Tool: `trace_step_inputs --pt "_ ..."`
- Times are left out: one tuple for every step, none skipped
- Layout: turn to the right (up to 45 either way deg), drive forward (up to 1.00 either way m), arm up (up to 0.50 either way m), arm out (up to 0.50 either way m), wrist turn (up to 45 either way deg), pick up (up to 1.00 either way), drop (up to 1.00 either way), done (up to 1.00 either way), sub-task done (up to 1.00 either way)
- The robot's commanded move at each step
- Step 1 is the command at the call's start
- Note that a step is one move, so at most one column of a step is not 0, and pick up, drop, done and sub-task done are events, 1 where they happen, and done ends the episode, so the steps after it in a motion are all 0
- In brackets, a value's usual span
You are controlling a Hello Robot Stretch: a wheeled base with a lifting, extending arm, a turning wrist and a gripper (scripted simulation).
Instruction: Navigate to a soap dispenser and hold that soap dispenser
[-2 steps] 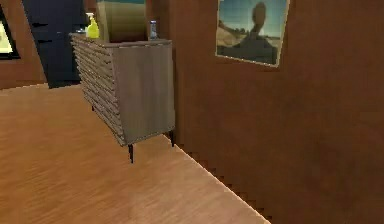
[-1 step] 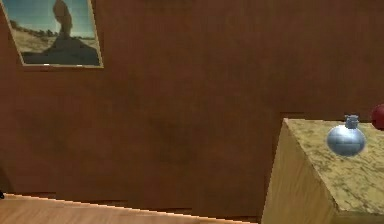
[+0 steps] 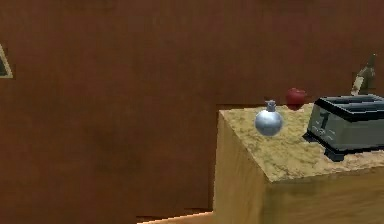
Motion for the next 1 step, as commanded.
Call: trace_step_inputs --pt "0.0 0.5 0.0 0.0 0.0 0.0 0.0 0.0 0.0"
